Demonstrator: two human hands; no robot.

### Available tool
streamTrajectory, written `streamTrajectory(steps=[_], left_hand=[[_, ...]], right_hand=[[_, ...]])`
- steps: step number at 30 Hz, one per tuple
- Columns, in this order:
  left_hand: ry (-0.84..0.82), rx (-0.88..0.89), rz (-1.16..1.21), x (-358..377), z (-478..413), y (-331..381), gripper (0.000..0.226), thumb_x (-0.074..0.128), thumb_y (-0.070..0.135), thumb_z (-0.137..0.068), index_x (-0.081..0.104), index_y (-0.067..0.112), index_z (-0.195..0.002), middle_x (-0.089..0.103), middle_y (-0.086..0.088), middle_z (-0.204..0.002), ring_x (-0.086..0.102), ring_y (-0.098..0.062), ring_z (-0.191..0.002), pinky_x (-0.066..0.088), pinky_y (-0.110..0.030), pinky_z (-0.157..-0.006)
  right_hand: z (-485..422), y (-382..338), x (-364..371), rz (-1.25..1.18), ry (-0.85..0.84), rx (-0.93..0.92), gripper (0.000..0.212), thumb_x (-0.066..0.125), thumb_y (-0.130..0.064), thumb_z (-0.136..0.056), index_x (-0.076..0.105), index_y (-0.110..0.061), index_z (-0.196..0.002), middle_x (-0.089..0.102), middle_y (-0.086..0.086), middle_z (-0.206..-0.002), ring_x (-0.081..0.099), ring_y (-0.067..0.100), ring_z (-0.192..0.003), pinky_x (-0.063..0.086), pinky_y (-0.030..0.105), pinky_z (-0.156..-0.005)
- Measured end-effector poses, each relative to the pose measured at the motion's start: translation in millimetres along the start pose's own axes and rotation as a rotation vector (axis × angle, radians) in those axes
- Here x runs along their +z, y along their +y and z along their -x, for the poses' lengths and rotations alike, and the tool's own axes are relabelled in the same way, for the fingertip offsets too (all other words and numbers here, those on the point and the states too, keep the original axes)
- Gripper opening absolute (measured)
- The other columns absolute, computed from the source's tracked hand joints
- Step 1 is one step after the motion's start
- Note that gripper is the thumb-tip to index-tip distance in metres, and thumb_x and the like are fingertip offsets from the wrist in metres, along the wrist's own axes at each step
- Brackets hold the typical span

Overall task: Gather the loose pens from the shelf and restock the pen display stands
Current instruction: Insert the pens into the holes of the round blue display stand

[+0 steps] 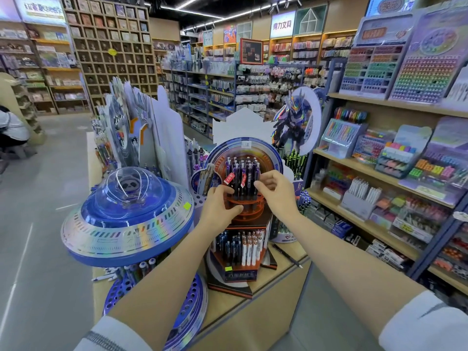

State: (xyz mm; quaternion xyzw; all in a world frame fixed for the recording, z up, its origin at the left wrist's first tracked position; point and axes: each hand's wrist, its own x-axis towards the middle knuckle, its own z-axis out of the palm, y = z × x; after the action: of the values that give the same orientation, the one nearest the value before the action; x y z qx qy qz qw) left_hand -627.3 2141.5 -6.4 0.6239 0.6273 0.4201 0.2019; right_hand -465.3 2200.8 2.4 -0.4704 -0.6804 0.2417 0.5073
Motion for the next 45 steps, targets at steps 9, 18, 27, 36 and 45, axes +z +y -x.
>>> streamTrajectory(steps=[9, 18, 27, 36, 45], left_hand=[[0.098, 0.042, -0.038, 2.9, 8.8, -1.0, 0.031, 0.068, 0.024, -0.085, 0.055, 0.023, -0.114, 0.047, 0.004, -0.110, 0.053, -0.010, -0.090, 0.043, -0.022, -0.081], [-0.090, 0.092, 0.057, 82.9, 49.4, -5.7, 0.006, 0.061, 0.023, -0.090, 0.059, 0.024, -0.084, 0.060, 0.005, -0.069, 0.055, -0.009, -0.064, 0.047, -0.030, -0.063], [-0.197, 0.061, -0.614, 206.5, 63.5, -71.4, 0.048, 0.071, 0.027, -0.070, 0.062, 0.023, -0.117, 0.054, -0.005, -0.131, 0.041, -0.030, -0.129, 0.037, -0.046, -0.106], [0.015, -0.082, -0.769, 253.4, 70.1, -70.5, 0.077, 0.068, 0.017, -0.064, 0.044, 0.023, -0.136, 0.036, -0.010, -0.152, 0.019, -0.031, -0.144, 0.009, -0.048, -0.117], [0.039, -0.131, -0.767, 259.9, 71.4, -65.4, 0.078, 0.069, 0.012, -0.063, 0.043, 0.022, -0.136, 0.032, -0.010, -0.154, 0.018, -0.030, -0.145, 0.017, -0.049, -0.116]], right_hand=[[3.0, 1.7, -13.2, -0.071, -0.056, 0.011, 0.013, 0.065, -0.023, -0.091, 0.063, -0.015, -0.101, 0.066, -0.001, -0.093, 0.063, 0.011, -0.086, 0.050, 0.018, -0.076], [50.5, 88.0, -70.4, -0.076, -0.079, 0.315, 0.011, 0.053, -0.011, -0.098, 0.061, -0.005, -0.094, 0.064, 0.007, -0.073, 0.057, 0.005, -0.051, 0.044, 0.016, -0.048], [50.3, 228.8, -75.8, 0.216, -0.540, 0.514, 0.015, 0.056, -0.008, -0.093, 0.061, -0.013, -0.106, 0.062, 0.008, -0.096, 0.058, 0.019, -0.083, 0.046, 0.023, -0.067], [18.9, 304.9, -27.0, 0.534, -1.007, 0.303, 0.045, 0.058, -0.019, -0.092, 0.051, -0.007, -0.135, 0.054, 0.019, -0.130, 0.055, 0.032, -0.114, 0.038, 0.026, -0.078], [16.2, 328.9, -20.7, 0.564, -0.923, 0.101, 0.032, 0.060, 0.004, -0.078, 0.071, -0.006, -0.107, 0.063, 0.021, -0.105, 0.055, 0.037, -0.103, 0.040, 0.033, -0.085]])
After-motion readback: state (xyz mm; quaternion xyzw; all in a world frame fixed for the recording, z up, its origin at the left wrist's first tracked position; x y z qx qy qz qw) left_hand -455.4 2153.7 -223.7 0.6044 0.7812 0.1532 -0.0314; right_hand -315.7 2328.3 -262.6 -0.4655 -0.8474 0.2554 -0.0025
